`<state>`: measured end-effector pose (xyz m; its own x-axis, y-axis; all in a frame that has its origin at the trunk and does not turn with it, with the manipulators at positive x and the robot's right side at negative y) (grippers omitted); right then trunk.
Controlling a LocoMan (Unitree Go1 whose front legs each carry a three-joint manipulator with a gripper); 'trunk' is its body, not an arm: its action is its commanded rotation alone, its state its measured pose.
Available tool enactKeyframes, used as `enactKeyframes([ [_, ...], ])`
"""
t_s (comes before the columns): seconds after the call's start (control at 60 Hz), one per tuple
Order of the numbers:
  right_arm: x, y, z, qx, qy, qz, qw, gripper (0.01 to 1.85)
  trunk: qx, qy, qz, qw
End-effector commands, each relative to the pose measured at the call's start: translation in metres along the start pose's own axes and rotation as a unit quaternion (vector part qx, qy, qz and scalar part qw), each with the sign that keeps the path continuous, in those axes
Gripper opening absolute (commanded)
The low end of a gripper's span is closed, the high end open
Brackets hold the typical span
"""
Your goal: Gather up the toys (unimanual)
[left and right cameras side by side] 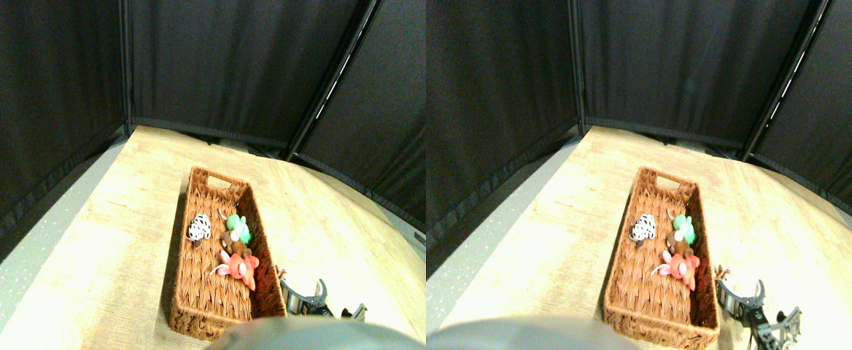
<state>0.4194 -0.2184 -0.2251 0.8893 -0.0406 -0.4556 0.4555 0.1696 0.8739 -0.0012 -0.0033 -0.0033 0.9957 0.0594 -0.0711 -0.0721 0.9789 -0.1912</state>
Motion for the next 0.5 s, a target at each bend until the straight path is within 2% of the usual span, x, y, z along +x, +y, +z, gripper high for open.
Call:
enactKeyframes([
  [0.017,0.010,0.000,-0.005,0.012,0.005,-0.001,1.000,0.81,-0.009,0.0022,0.010,0.9999],
  [0.25,0.023,-0.017,-0.008,0.014,0.008,-0.025,1.000,0.90,-0.008,0.0029,0.015,0.9999],
  [0.367,0.029,-0.023,-0.005,0.021,-0.005,-0.036,0.999,0.86,-0.005,0.0054,0.013,0.9999],
  [0.5,0.032,-0.025,-0.001,0.044,-0.014,-0.043,0.998,0.69,-0.003,0.0064,0.010,0.9999],
])
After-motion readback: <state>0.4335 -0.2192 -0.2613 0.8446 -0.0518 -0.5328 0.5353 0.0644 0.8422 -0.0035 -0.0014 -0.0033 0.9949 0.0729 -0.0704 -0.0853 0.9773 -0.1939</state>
